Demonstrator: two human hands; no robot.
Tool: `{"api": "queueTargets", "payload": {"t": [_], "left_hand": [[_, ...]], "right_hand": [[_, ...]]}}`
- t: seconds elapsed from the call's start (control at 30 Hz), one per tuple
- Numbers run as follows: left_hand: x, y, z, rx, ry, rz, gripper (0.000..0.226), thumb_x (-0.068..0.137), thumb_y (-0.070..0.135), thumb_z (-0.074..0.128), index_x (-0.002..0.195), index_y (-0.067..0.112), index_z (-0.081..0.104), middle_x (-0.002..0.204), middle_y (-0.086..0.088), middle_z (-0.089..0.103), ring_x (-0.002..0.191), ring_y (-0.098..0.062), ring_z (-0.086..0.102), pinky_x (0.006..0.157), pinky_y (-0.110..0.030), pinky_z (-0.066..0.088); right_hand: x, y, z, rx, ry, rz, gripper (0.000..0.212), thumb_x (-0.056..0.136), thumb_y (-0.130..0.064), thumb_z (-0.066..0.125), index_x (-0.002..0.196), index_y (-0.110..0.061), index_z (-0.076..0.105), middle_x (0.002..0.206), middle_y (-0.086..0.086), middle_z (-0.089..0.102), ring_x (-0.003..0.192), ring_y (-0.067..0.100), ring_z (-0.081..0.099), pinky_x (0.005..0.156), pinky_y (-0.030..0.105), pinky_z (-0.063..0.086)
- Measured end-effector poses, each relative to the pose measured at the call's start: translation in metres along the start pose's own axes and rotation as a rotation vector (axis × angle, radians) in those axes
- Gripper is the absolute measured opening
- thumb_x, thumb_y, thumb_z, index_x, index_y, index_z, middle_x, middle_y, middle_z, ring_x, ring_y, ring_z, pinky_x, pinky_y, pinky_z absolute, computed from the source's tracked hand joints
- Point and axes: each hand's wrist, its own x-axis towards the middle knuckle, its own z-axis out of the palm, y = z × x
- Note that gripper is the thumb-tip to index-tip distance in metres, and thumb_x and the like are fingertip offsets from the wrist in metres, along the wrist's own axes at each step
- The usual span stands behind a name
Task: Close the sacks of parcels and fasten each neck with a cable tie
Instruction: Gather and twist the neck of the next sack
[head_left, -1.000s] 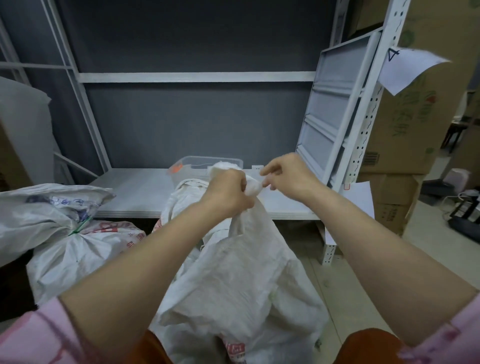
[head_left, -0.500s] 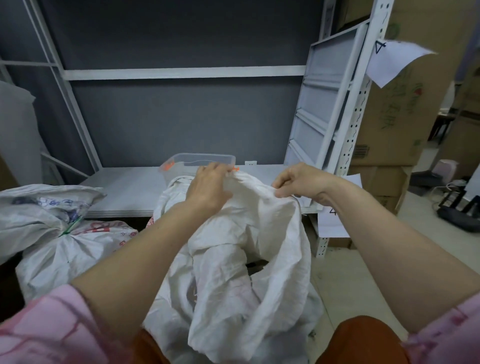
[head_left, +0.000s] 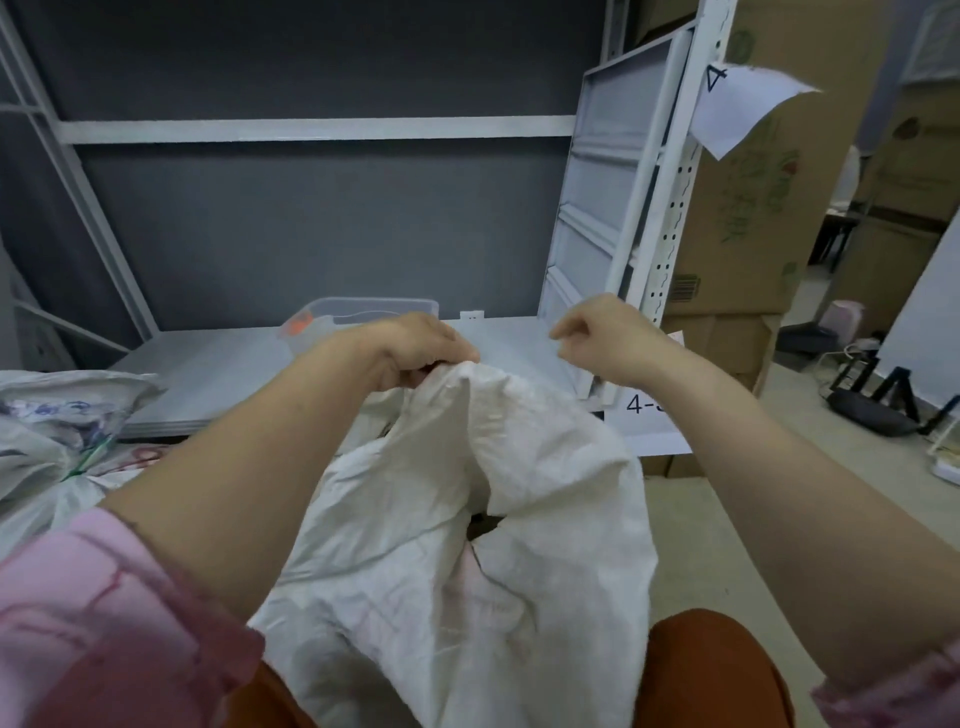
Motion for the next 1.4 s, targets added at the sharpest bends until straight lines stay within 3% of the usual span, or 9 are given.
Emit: {"api": "queueTargets", "payload": {"t": [0.13,0.23,0.5,0.7,0.8,0.93,0.97,1.1,1.4], "left_hand": [[0.005,0.010,0.011,-0.117,0.008,-0.040,0.028,0.088,0.011,0.065,0.063,0.014,0.053,0.046,0.004,0.045,0.036,-0.008,0.039,0.038,-0.016,0.032],[0.003,0.011,0.010,-0.181,0.028,-0.054,0.032,0.088,0.011,0.065,0.060,0.015,0.049,0.045,0.003,0.046,0.037,-0.008,0.039,0.041,-0.018,0.032],[-0.014,-0.001,0.018,0.143,0.289,0.231,0.040,0.064,0.046,0.083,0.096,0.027,0.069,0.099,0.015,0.064,0.083,0.000,0.058,0.075,-0.020,0.046],[-0.008,-0.014,0.027,0.383,0.343,0.339,0.003,0.081,0.025,0.073,0.084,0.026,0.074,0.069,0.021,0.061,0.055,0.001,0.049,0.052,-0.012,0.035],[-0.004,-0.014,0.024,0.281,0.278,0.266,0.027,0.089,0.025,0.064,0.063,0.019,0.066,0.055,0.013,0.055,0.045,0.000,0.046,0.049,-0.013,0.037],[-0.002,-0.013,0.017,0.137,0.085,0.147,0.013,0.090,0.023,0.064,0.081,0.022,0.074,0.128,-0.008,0.060,0.073,0.000,0.064,0.069,-0.021,0.050],[-0.001,-0.011,0.018,0.134,0.097,0.134,0.011,0.089,0.022,0.064,0.082,0.022,0.073,0.129,-0.010,0.059,0.078,-0.004,0.064,0.071,-0.023,0.051],[0.003,0.006,0.025,0.136,0.124,0.110,0.017,0.089,0.017,0.064,0.073,0.020,0.067,0.082,-0.005,0.067,0.080,-0.021,0.062,0.076,-0.034,0.052],[-0.006,0.003,0.027,0.271,0.301,0.154,0.022,0.085,0.045,0.065,0.082,0.023,0.068,0.087,0.011,0.063,0.079,-0.006,0.057,0.068,-0.022,0.042]], "right_hand": [[-0.013,-0.028,0.019,-0.051,-0.112,-0.158,0.020,0.074,-0.014,0.073,0.091,-0.003,0.069,0.091,0.010,0.069,0.081,0.024,0.061,0.069,0.035,0.051],[-0.010,-0.027,0.033,-0.047,-0.065,-0.177,0.021,0.073,-0.009,0.066,0.064,0.006,0.054,0.061,0.021,0.049,0.057,0.031,0.035,0.051,0.032,0.033],[0.004,-0.009,0.019,0.296,-0.095,0.132,0.017,0.087,-0.003,0.055,0.091,0.004,0.070,0.073,0.007,0.053,0.060,0.015,0.042,0.047,0.020,0.032],[0.008,0.000,0.010,0.531,-0.172,0.206,0.016,0.087,0.006,0.055,0.092,0.002,0.069,0.063,0.003,0.062,0.057,0.013,0.054,0.045,0.017,0.044],[0.009,0.006,0.006,0.541,-0.205,0.241,0.013,0.085,0.005,0.057,0.092,0.007,0.068,0.062,0.006,0.062,0.062,0.017,0.053,0.054,0.025,0.044],[0.010,0.005,0.007,0.161,-0.056,0.129,0.029,0.085,-0.001,0.054,0.110,0.013,0.060,0.100,0.030,0.064,0.077,0.011,0.041,0.067,0.034,0.050],[0.008,-0.002,0.009,0.099,0.005,0.066,0.029,0.085,-0.004,0.055,0.110,0.010,0.061,0.111,0.026,0.064,0.114,0.035,0.051,0.077,0.040,0.054],[-0.006,-0.032,0.024,-0.122,-0.027,-0.220,0.036,0.074,-0.030,0.075,0.098,-0.004,0.069,0.096,0.012,0.067,0.093,0.026,0.060,0.079,0.042,0.052],[0.003,-0.016,0.020,-0.046,-0.107,-0.017,0.025,0.086,-0.012,0.058,0.099,0.008,0.066,0.082,0.018,0.060,0.071,0.021,0.051,0.058,0.028,0.040]]}}
